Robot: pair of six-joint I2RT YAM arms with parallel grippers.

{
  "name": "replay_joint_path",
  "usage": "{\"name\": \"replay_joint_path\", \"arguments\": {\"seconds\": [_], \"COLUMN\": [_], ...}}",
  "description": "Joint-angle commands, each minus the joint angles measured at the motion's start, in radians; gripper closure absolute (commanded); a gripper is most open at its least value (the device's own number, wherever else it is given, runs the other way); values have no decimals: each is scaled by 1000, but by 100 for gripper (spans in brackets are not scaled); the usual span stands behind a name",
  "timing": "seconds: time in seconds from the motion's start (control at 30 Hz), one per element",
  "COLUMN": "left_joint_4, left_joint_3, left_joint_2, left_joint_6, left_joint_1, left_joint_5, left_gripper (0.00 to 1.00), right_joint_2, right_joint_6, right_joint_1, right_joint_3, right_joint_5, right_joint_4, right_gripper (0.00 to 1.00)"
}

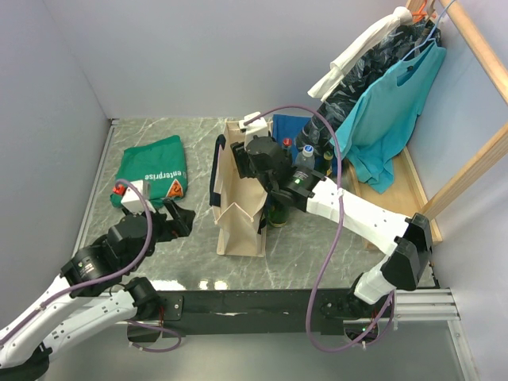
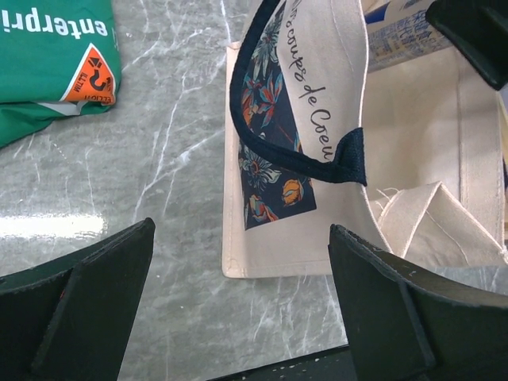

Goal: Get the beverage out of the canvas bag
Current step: Take out the drink from the canvas bag.

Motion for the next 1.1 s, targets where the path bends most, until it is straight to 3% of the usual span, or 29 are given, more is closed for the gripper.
{"name": "replay_joint_path", "arguments": {"seconds": [0.0, 0.1, 0.27, 0.83, 1.07], "left_joint_4": [75, 154, 198, 328, 382], "left_joint_3": [-7, -33, -39, 81, 134], "left_joint_2": [-29, -44, -40, 153, 276], "left_joint_6": [29, 69, 91, 385, 470], "left_joint_1": [-3, -2, 0, 0, 38], "left_joint_5": [24, 122, 154, 24, 120], "left_gripper": [4, 4, 4, 4, 4], "right_joint_2": [-80, -89, -104, -120, -126], "right_joint_6": [1, 9, 13, -22, -42], "right_joint_1": [9, 9, 8, 9, 9], "right_joint_3": [49, 38, 23, 22, 31], "right_joint_5": [4, -7, -26, -29, -26], "right_joint_4": [64, 64, 78, 80, 61], "right_gripper": [100, 100, 100, 100, 100]}}
